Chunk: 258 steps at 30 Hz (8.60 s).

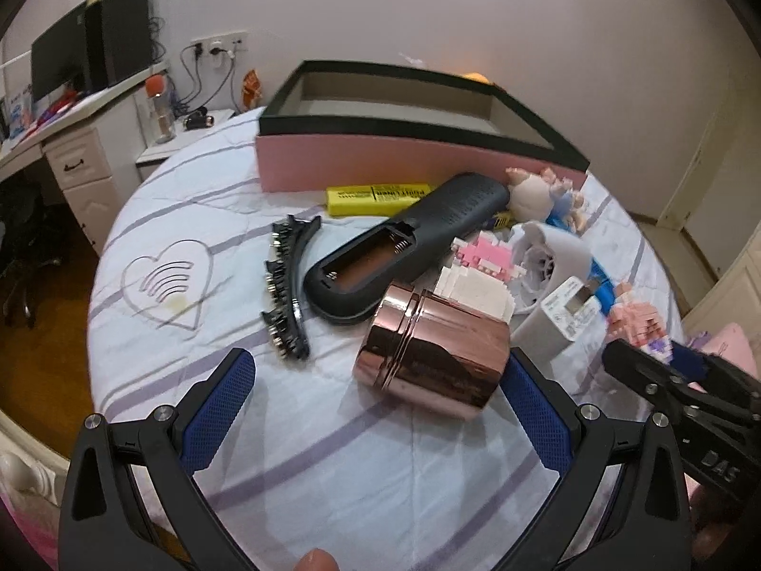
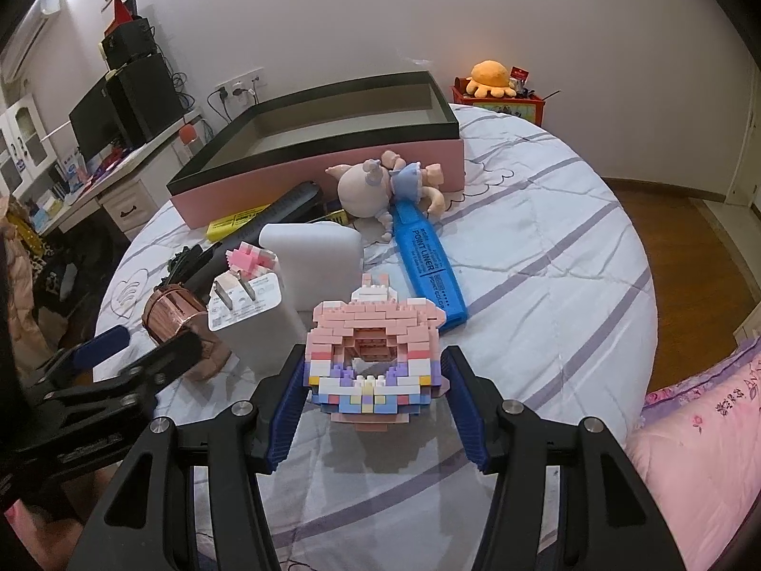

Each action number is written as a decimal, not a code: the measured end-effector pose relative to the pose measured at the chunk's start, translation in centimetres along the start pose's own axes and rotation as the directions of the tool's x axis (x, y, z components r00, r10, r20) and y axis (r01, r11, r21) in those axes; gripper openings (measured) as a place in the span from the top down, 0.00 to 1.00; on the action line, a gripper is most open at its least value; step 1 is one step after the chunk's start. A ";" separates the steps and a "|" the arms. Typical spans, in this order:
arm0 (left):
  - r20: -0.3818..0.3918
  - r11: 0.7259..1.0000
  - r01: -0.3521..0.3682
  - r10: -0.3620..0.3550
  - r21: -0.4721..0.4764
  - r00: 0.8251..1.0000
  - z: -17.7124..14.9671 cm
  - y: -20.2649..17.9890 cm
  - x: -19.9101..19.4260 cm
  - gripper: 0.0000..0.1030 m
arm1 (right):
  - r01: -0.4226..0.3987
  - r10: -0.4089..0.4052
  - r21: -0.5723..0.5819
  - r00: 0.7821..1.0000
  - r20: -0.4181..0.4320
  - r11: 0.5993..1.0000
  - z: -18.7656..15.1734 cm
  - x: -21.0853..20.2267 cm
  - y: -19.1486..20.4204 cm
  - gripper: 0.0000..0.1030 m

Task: Organize rigid objects
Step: 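Grasp the pink block toy with the right gripper while the left gripper grasps the rose-gold canister, then carry the canister and block toy into the pink box and release both, then withdraw both grippers from the box back over the bed, then grasp the white charger plug with the right gripper while the left gripper grasps the black hair clip, then carry the plug and hair clip into the pink box and release both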

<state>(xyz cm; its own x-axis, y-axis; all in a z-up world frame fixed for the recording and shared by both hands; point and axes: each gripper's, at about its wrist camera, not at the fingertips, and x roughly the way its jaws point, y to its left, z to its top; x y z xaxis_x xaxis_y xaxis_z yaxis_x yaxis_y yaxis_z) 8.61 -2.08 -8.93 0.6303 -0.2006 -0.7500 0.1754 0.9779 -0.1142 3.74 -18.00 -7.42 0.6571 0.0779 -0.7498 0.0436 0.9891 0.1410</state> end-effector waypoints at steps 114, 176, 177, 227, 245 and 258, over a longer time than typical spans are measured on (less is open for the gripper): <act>0.075 0.987 -0.153 0.155 -0.041 0.985 21.0 3.0 -1.0 0.02 | -0.050 0.051 -0.078 0.999 0.001 0.996 21.4 4.0 1.0 0.23; -0.098 0.973 -0.220 0.214 -0.067 0.972 3.1 5.5 -1.4 0.00 | -0.107 0.085 -0.106 0.977 -0.196 0.989 2.3 3.7 4.0 0.23; -0.100 0.973 -0.220 0.213 -0.069 0.972 3.1 5.6 -1.3 0.00 | -0.109 0.087 -0.105 0.977 -0.196 0.988 2.3 3.9 4.0 0.23; -0.055 0.977 -0.185 0.180 -0.105 0.982 3.7 8.2 1.8 0.82 | -0.198 0.178 -0.085 0.963 -0.201 0.976 3.2 3.7 4.6 0.58; 0.023 0.991 -0.112 0.114 -0.070 0.993 8.5 4.8 -2.4 0.82 | -0.199 0.187 -0.088 0.974 -0.129 0.976 6.5 0.8 3.5 0.58; 0.136 0.999 -0.053 0.053 -0.009 0.989 18.2 2.2 -0.9 0.82 | -0.143 0.145 -0.148 0.989 0.005 0.979 16.9 1.3 2.3 0.58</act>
<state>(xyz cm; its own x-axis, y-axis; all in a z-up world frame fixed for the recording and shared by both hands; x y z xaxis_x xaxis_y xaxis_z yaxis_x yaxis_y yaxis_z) 22.18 -0.87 3.32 0.7360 -0.1544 -0.6592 0.1352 0.9876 -0.0804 17.44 -17.70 2.87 0.6603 0.2201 -0.7180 -0.1623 0.9753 0.1497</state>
